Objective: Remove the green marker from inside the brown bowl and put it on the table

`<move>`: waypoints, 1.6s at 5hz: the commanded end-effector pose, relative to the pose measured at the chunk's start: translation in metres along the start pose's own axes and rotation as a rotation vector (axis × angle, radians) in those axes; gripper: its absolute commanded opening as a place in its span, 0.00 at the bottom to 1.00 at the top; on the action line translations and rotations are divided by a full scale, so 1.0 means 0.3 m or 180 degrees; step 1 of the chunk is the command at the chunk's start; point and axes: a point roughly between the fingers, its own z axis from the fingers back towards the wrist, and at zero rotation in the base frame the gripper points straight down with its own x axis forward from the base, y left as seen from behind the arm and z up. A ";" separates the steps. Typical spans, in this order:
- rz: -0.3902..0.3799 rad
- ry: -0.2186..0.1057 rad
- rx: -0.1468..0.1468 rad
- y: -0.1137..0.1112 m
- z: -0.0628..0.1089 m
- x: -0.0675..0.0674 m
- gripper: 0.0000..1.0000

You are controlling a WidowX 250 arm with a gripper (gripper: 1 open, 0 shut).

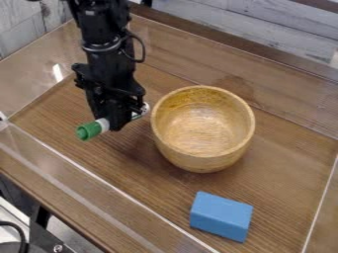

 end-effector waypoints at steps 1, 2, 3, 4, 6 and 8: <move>0.0017 -0.0152 0.0092 0.025 0.039 0.043 0.00; 0.0021 -0.0129 0.0106 0.029 0.036 0.051 0.00; 0.0019 -0.0108 0.0116 0.032 0.035 0.053 0.00; 0.0022 -0.0087 0.0122 0.034 0.033 0.055 0.00; 0.0028 -0.0048 0.0128 0.037 0.033 0.059 0.00; 0.0045 -0.0059 0.0157 0.055 0.063 0.066 1.00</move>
